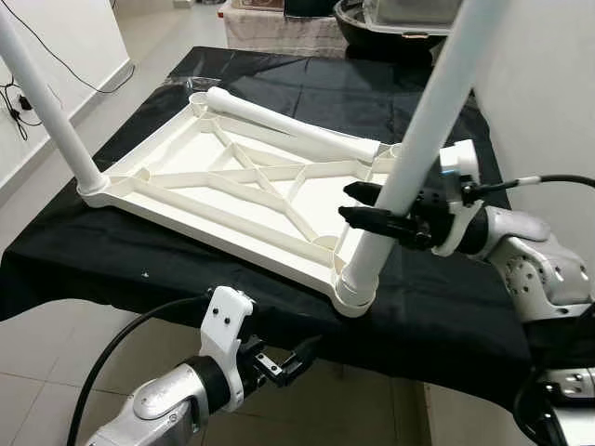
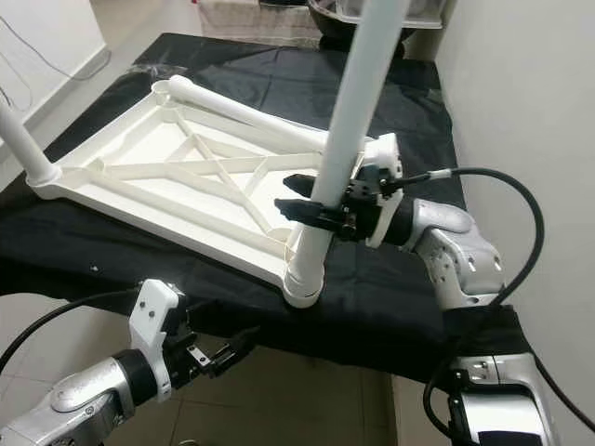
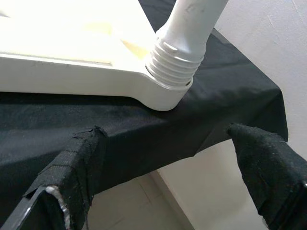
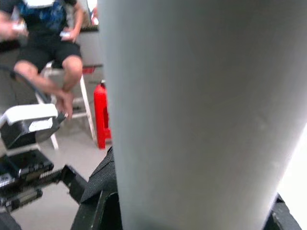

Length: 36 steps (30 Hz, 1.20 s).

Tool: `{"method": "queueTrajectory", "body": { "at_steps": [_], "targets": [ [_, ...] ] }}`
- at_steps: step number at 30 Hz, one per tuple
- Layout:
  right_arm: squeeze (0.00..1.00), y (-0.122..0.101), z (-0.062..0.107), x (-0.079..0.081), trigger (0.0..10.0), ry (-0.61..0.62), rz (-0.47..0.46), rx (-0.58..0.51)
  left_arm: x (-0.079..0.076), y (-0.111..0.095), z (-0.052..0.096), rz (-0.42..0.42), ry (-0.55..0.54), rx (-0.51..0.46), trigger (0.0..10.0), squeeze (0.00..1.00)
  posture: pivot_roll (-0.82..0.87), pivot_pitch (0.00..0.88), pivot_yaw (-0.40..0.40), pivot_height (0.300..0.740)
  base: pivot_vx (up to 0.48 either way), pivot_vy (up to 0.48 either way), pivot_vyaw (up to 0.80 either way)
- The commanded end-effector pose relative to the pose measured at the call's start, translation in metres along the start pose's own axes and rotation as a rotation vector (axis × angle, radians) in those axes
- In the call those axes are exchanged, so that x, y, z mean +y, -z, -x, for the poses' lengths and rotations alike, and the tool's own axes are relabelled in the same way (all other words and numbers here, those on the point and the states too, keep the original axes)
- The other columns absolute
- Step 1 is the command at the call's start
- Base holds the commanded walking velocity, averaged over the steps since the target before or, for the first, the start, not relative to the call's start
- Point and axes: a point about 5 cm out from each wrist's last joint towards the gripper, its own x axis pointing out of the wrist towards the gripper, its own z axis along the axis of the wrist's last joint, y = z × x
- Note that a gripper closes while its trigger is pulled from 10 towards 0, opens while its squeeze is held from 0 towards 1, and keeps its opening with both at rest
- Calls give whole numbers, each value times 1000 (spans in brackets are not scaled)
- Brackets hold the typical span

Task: Building children table

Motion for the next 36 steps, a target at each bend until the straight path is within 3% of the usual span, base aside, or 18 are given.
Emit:
{"method": "queueTrajectory", "body": {
  "at_steps": [1,7,11,17,28,29,36],
  "targets": [
    [0,28,-1,5,10000,-3,-71,113,-2,2,2,-1,6,23,10000,0,193,179,-52,740,0,0,0],
    [0,29,-7,11,10000,-62,-30,145,-2,1,1,-10,3,23,10000,0,191,185,-53,740,0,0,0],
    [0,36,-9,5,10000,-14,-26,172,-2,1,0,-10,0,22,10000,0,190,193,-57,740,0,0,0],
    [0,37,-11,-12,10000,167,-51,138,-3,0,-1,-17,-2,19,10000,0,187,199,-58,740,0,0,0],
    [0,54,-3,-22,10000,421,-115,140,-3,-1,-2,-20,-7,14,10000,0,185,201,-62,740,0,0,0],
    [0,58,-1,-24,10000,510,-128,136,-2,-2,-3,-21,-9,11,10000,0,185,201,-62,740,0,0,0],
    [0,57,4,-31,10000,760,-131,110,-2,-2,-4,-23,-9,9,10000,0,180,201,-60,740,0,0,0]
  ]
}}
